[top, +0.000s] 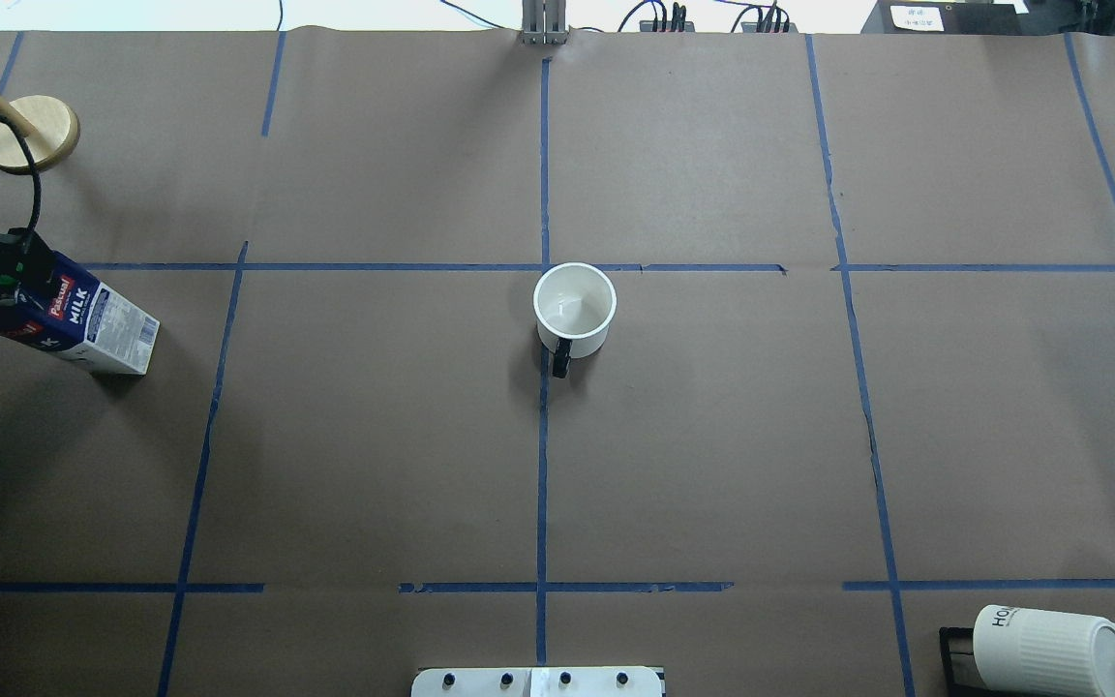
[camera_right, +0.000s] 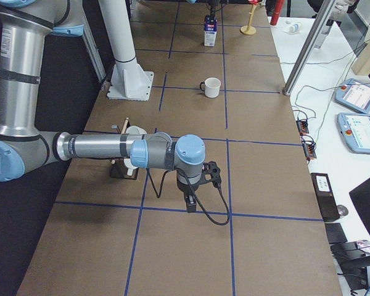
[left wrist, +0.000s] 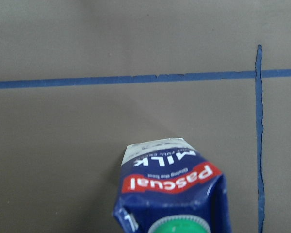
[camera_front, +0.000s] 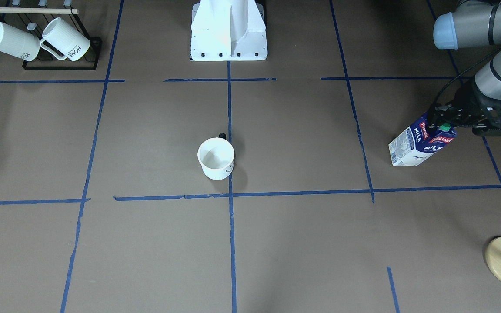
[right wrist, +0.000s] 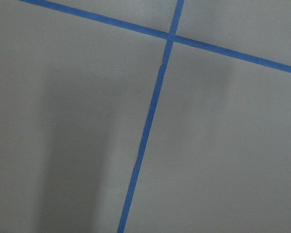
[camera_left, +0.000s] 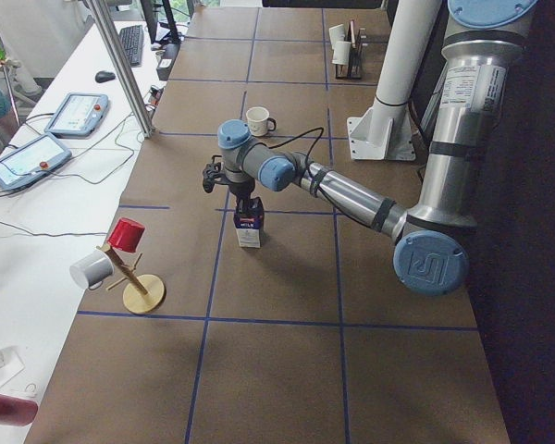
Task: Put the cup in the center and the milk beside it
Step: 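Reach the left gripper to the milk carton and grasp its top, then carry the milk carton with the left gripper beside the mug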
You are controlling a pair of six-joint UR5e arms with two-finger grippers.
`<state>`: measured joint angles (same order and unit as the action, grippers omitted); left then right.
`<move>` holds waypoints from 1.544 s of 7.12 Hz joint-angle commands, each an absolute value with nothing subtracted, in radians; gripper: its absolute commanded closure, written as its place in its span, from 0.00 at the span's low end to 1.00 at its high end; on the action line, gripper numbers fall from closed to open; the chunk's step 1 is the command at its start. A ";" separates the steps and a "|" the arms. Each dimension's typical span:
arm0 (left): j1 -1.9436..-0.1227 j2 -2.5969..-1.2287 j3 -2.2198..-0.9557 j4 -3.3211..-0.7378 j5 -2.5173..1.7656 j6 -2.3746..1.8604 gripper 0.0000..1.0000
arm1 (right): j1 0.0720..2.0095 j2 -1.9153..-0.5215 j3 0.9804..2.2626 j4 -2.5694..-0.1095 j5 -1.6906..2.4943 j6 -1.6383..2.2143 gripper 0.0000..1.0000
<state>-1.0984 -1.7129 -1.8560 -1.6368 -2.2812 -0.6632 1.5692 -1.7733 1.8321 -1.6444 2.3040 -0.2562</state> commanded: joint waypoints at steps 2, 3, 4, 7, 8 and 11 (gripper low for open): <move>-1.092 -1.985 -1.871 -1.330 -2.280 -0.673 0.72 | 1.569 -1.776 1.832 -1.644 2.304 -0.256 0.00; -1.027 -2.090 -1.868 -1.277 -2.278 -0.772 0.71 | 1.569 -1.776 1.830 -1.644 2.306 -0.255 0.00; -0.911 -2.215 -1.840 -1.281 -2.231 -0.901 0.70 | 1.569 -1.776 1.830 -1.644 2.306 -0.255 0.00; -0.763 -2.486 -1.611 -1.307 -2.082 -1.041 0.70 | 1.569 -1.776 1.829 -1.644 2.299 -0.255 0.00; -0.730 -2.502 -1.541 -1.419 -2.080 -1.075 0.70 | 1.569 -1.776 1.829 -1.644 2.299 -0.253 0.00; -0.686 -2.497 -1.489 -1.488 -2.045 -1.098 0.56 | 1.569 -1.776 1.829 -1.644 2.299 -0.255 0.00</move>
<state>-0.7025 -2.4986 -1.5000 -1.4752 -2.0620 -1.0959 1.5693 -1.7763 1.8285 -1.6444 2.2995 -0.2545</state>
